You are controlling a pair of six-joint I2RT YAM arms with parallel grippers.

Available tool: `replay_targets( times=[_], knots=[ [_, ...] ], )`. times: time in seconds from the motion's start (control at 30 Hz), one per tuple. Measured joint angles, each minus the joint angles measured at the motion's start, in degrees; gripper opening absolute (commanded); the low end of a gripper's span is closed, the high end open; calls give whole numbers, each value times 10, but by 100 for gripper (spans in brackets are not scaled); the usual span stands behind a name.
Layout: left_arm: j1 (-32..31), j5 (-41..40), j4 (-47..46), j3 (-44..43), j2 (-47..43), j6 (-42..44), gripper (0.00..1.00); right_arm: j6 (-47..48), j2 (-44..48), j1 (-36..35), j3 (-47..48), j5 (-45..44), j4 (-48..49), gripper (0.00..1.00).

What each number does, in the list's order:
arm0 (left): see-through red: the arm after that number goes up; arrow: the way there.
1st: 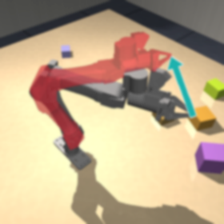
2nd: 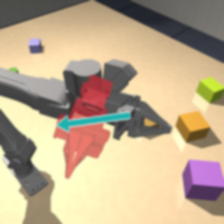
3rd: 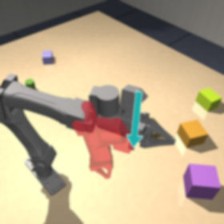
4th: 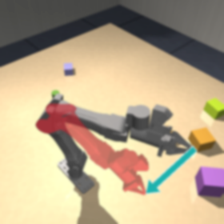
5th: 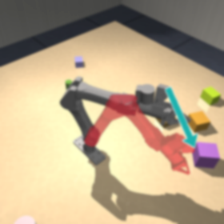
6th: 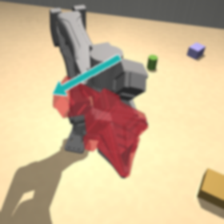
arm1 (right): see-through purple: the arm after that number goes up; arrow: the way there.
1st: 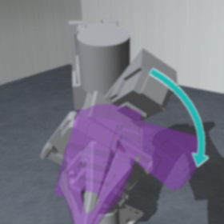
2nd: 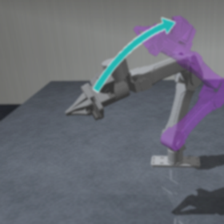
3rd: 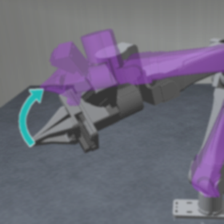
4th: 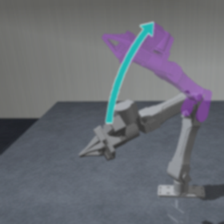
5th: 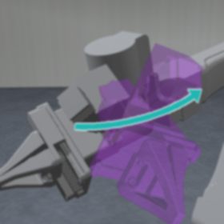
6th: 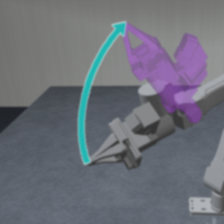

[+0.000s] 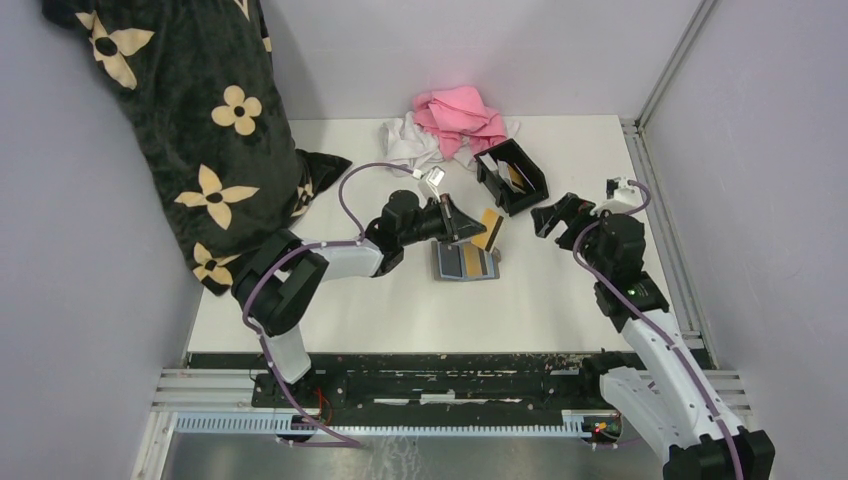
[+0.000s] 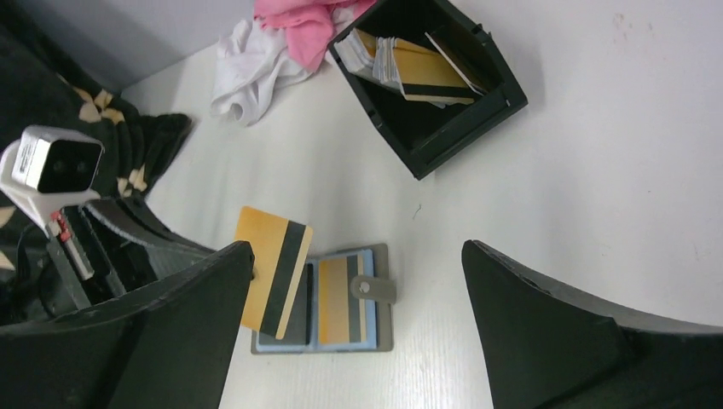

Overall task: Put the credit cards into the card holder
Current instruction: Pick up the credit card from the storage box.

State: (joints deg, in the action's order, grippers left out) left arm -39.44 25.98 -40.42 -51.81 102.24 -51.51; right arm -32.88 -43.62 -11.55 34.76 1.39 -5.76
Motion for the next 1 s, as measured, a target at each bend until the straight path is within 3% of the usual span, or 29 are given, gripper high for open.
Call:
replay_targets(
  times=[0.13,0.33,0.5,0.67,1.0],
  knots=[
    [4,-21,-16,2,0,-21,3,-33,-19,0,-8,-29,41,98],
    [9,-37,-47,2,7,-49,3,-40,-48,0,-12,-34,91,84],
    [10,-39,-70,2,26,-73,3,-55,-126,0,-11,24,103,65],
    [10,-39,-82,2,38,-96,3,-94,-198,0,-13,106,149,64],
    [10,-34,-147,3,68,-153,3,-152,-217,0,-28,171,241,62]
  ],
)
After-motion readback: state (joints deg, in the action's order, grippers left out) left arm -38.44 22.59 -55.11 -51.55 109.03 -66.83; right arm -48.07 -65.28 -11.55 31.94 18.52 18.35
